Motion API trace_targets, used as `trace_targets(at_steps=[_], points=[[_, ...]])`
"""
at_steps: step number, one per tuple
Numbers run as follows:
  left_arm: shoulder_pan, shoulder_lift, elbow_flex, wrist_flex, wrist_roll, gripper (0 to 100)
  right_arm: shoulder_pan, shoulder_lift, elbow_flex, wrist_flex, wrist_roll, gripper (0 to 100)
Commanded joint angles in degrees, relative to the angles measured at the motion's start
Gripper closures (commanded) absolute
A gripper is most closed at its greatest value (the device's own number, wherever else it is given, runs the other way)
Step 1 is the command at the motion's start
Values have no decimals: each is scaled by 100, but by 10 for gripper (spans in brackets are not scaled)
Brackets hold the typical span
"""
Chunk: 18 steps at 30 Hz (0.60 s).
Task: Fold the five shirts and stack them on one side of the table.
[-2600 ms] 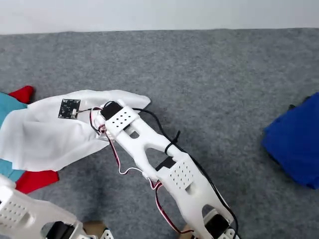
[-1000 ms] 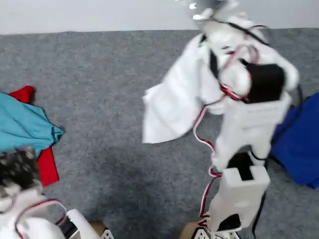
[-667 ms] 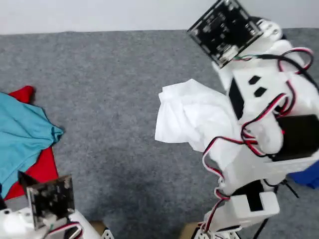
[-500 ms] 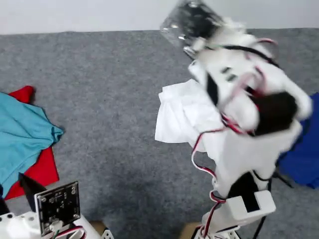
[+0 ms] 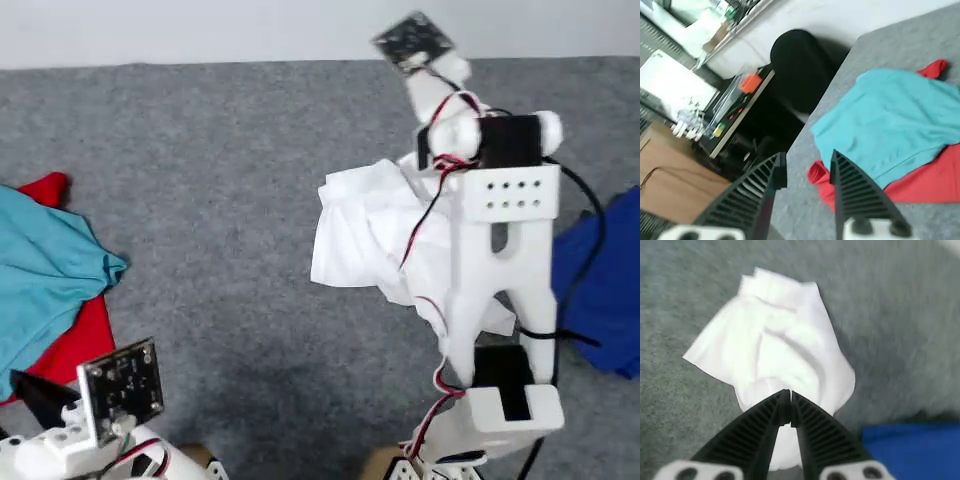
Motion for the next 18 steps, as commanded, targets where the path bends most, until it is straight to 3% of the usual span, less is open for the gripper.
trace_targets(at_steps=[1, 5, 10, 18], points=[[-88, 18, 409, 97, -53, 848, 523, -163, 167, 233, -536, 943], [-97, -9, 664, 97, -53, 848, 1015, -136, 782, 233, -800, 871], [-97, 0, 840, 97, -62, 848, 1103, -75, 1873, 84, -1099, 768], [-97, 18, 1033, 97, -448, 848, 1103, 620, 2936, -963, -1424, 758]])
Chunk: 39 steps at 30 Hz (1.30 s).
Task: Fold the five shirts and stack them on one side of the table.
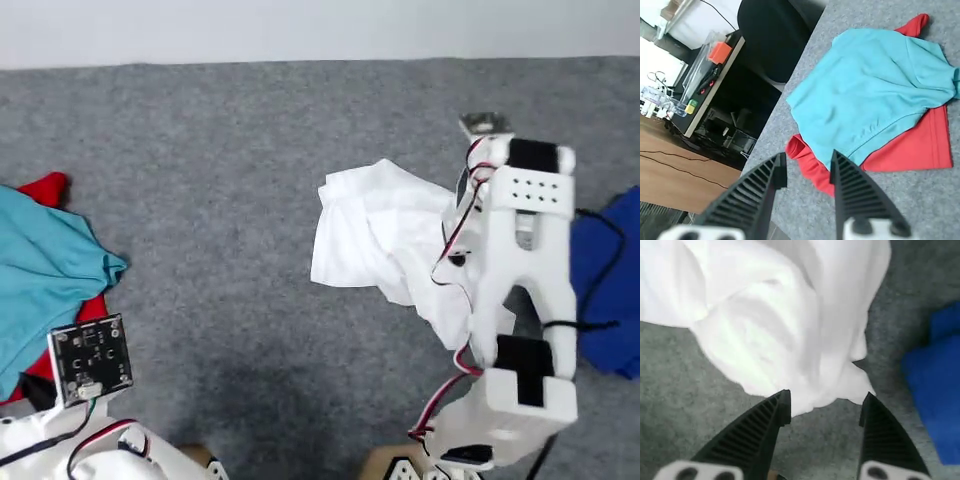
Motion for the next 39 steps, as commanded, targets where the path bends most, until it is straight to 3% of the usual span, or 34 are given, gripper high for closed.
trace_targets(at_steps=[1, 9, 14, 20, 26, 33, 39], points=[[-35, 9, 119, 97, -185, 848, 57, 251, 88, -391, -158, 758], [-35, 18, 286, 44, -220, 848, -4, 1393, 70, -892, -167, 768], [-35, 18, 444, -167, -229, 848, -145, 1473, -18, -840, -132, 975], [-35, -9, 593, -316, -475, 848, -409, 505, -343, -611, -123, 988], [-35, -9, 585, -352, -501, 848, -1938, -673, -677, -224, -123, 988], [-35, -18, 558, -352, -501, 848, -4057, -927, -659, -716, -70, 988], [-44, -18, 541, -308, -501, 848, -5077, -268, -695, -1719, 870, 988]])
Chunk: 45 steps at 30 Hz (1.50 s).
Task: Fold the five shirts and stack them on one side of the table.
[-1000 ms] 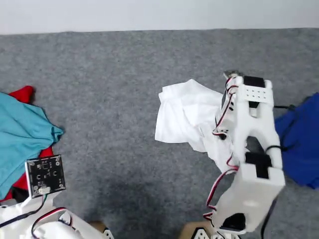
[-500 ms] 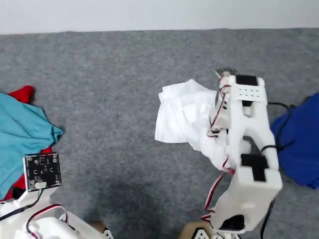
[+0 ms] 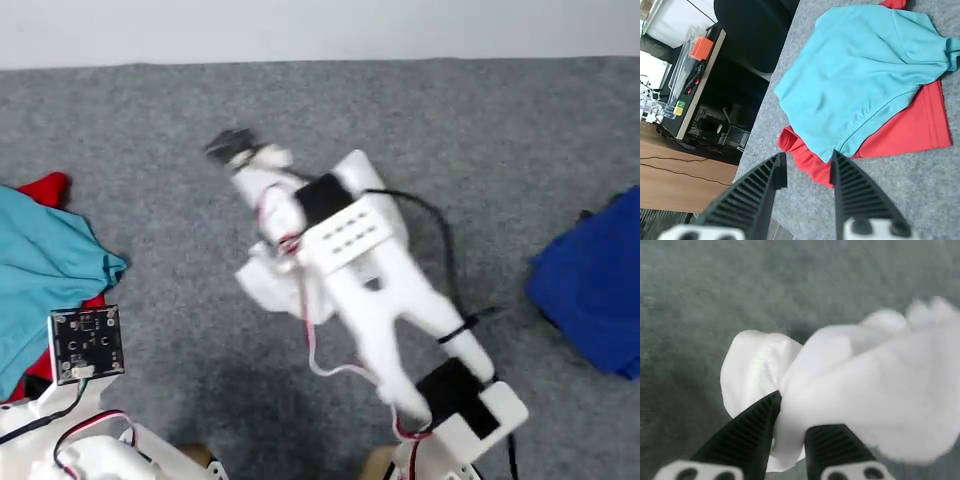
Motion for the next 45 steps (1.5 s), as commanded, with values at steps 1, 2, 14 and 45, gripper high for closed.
trace_targets(at_steps=[1, 2, 14, 45], points=[[-88, -9, -75, -97, -44, 848, -505, 224, -316, -637, 545, 988], [-167, -9, -75, -97, -44, 848, -629, 312, -316, -796, 703, 988], [-571, -9, -66, -88, -44, 848, -2141, 532, -712, -1824, 2092, 988], [-527, -9, -22, 202, -18, 848, -1077, -215, -2382, -189, 642, 699]])
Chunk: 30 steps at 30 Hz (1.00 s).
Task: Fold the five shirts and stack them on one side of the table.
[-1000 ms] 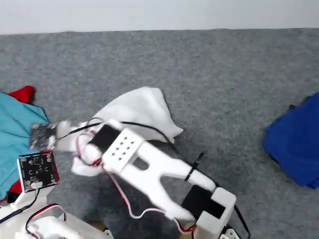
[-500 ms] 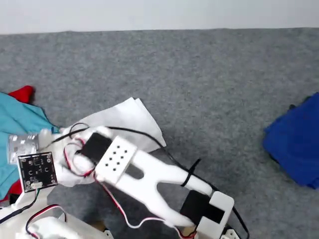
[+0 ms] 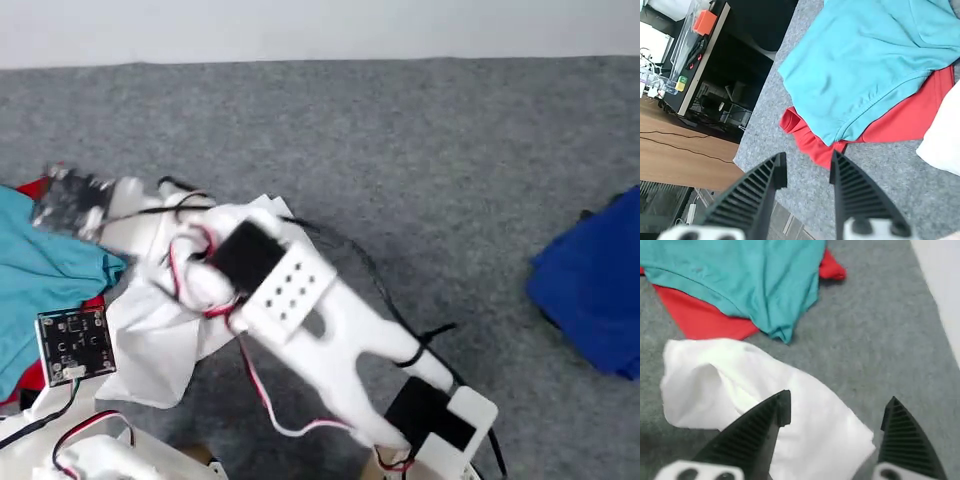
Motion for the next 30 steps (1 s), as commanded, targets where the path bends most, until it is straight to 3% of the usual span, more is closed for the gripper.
trace_targets(at_steps=[1, 11, 19, 30], points=[[9, -9, -22, 26, -18, 848, 611, -321, -299, 444, -352, 699], [18, -9, 488, 9, -18, 848, 2202, 242, -255, 1727, -2734, 700], [18, -9, 1033, -281, -18, 848, 2853, 1842, -255, 2633, -2778, 700], [26, -9, 1789, -993, -18, 848, 2475, 2369, -299, 2510, -2804, 700]])
